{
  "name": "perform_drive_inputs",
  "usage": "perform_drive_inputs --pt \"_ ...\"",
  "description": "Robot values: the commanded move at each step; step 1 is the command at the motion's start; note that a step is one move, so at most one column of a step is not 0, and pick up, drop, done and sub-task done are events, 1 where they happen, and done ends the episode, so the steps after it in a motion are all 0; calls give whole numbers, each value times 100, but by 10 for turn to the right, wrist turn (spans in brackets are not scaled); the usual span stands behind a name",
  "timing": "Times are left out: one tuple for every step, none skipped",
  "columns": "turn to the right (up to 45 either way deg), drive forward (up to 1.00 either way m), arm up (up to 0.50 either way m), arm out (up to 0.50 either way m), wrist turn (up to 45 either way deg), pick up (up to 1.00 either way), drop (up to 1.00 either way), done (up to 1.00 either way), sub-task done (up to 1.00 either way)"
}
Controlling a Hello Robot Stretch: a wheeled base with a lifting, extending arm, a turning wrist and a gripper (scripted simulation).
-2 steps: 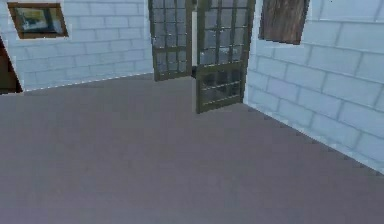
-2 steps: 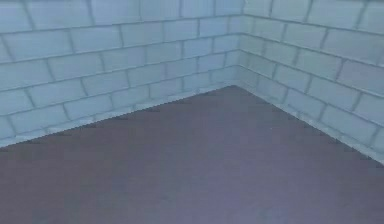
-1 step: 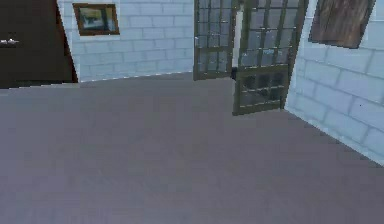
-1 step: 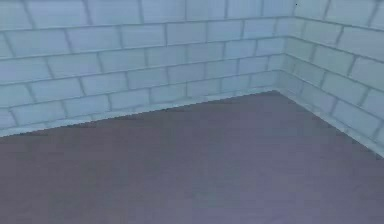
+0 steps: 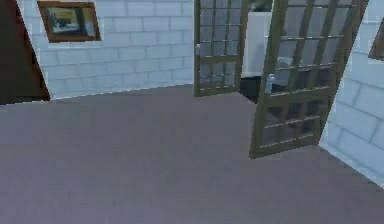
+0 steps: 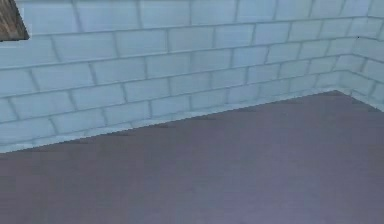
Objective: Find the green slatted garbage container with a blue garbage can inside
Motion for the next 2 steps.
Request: perform_drive_inputs --pt "0 100 0 0 0 0 0 0 0" --pt "-30 0 0 0 0 0 0 0 0"
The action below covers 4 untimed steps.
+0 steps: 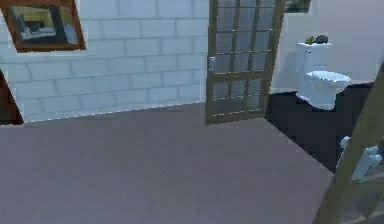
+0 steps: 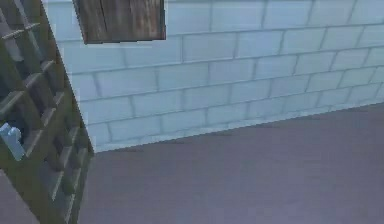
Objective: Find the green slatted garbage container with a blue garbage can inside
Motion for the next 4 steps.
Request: perform_drive_inputs --pt "0 80 0 0 0 0 0 0 0" --pt "0 40 0 0 0 0 0 0 0" --pt "450 0 0 0 0 0 0 0 0" --pt "270 0 0 0 0 0 0 0 0"
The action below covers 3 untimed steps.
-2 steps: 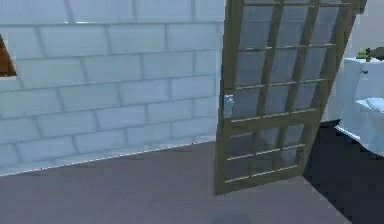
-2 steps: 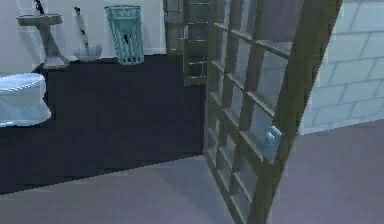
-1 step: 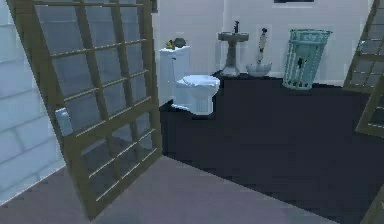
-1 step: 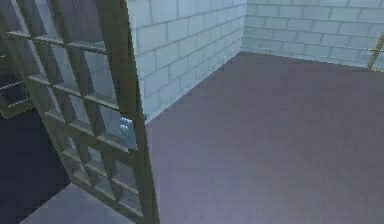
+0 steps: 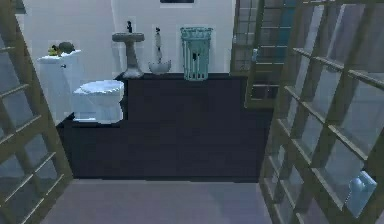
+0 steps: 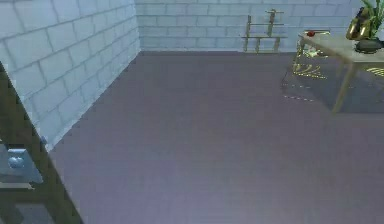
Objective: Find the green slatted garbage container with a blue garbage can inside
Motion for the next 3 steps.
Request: perform_drive_inputs --pt "0 100 0 0 0 0 0 0 0" --pt "30 0 0 0 0 0 0 0 0" --pt "0 70 0 0 0 0 0 0 0"
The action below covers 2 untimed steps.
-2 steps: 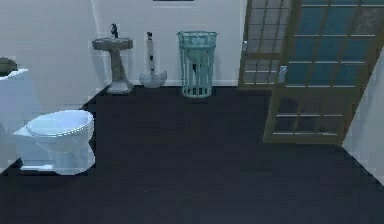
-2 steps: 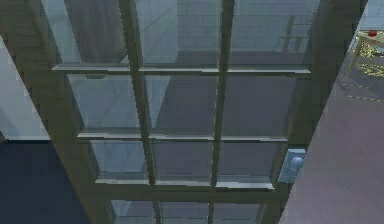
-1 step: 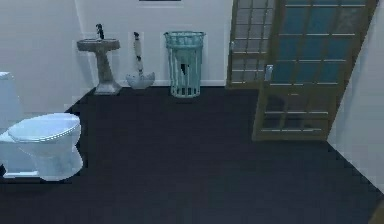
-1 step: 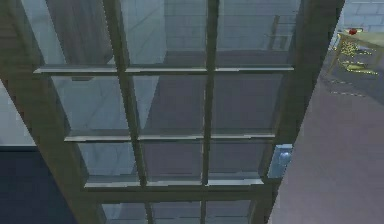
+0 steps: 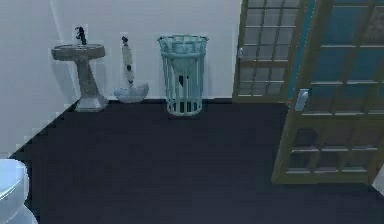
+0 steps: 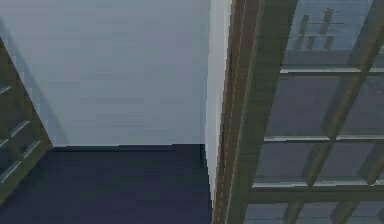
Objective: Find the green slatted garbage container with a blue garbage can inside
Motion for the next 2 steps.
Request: perform_drive_inputs --pt "60 0 0 0 0 0 0 0 0" --pt "0 100 0 0 0 0 0 0 0"
